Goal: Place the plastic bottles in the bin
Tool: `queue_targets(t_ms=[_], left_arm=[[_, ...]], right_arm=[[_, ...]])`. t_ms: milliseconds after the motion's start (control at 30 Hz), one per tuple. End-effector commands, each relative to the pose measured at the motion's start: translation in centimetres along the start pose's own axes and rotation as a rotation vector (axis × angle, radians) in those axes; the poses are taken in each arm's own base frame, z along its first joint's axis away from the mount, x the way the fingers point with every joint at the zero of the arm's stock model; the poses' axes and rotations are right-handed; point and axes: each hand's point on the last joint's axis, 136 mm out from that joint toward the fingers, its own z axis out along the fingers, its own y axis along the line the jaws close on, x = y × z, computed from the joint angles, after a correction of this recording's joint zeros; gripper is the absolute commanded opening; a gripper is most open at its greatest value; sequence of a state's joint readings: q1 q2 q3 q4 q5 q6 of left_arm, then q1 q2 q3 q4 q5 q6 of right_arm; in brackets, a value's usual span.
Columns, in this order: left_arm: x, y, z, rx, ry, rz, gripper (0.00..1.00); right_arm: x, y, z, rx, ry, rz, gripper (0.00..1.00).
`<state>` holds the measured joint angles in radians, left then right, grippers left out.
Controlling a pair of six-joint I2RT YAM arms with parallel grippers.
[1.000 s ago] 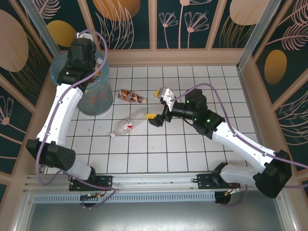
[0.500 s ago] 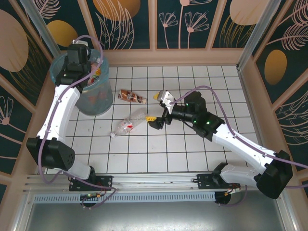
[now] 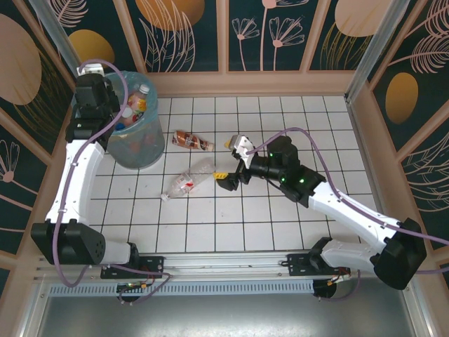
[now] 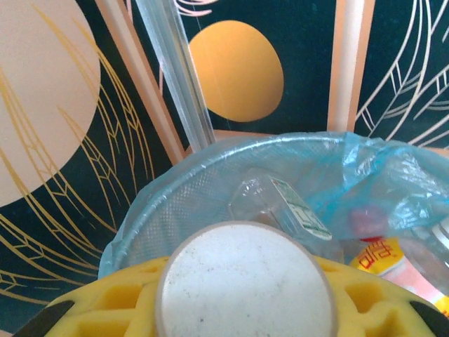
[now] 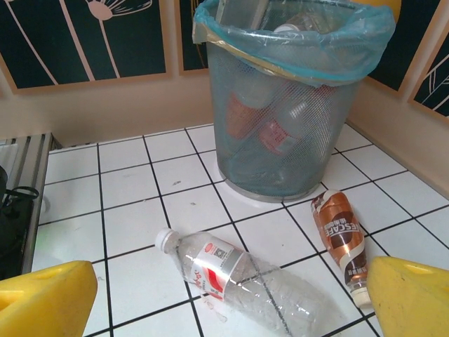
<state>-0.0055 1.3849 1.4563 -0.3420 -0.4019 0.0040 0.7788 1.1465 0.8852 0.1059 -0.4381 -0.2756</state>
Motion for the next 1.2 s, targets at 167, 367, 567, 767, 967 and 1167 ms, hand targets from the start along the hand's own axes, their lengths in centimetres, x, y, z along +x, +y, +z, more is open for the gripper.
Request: queue_targets(t_ms=[167, 367, 567, 767, 967, 1167], left_arm=[[3.3, -1.7, 0.2, 0.121, 0.102, -0.026, 0.52], [-3.7, -3.8, -4.7, 0.351, -0.111, -0.083, 0.77], [-4.2, -6.7, -6.9, 0.558, -0.096, -0.089, 0.84], [-2.7, -5.2, -4.9, 0.432, -0.040, -0.060, 0.75], [2.3, -6.4, -1.9, 0.423, 0.162, -0.051, 0.49], [7.7, -8.3, -1.3, 0.500, 0.297, -0.036, 0.30]], right_arm=[[-0.8, 0.0, 0.6, -0.009, -0.030, -0.015, 0.99], [-0.9, 0.0, 0.9, -0.014, -0.034, -0.014, 0.99], [-0.6, 0.1, 1.2, -0.023, -0.036, -0.006, 0.99], [-0.4, 0.2, 1.0, -0.021, -0.031, -0.007, 0.99], [0.0, 0.2, 1.0, -0.018, -0.025, -0.001, 0.99], [0.6, 0.2, 1.3, -0.023, -0.011, 0.009, 0.99]])
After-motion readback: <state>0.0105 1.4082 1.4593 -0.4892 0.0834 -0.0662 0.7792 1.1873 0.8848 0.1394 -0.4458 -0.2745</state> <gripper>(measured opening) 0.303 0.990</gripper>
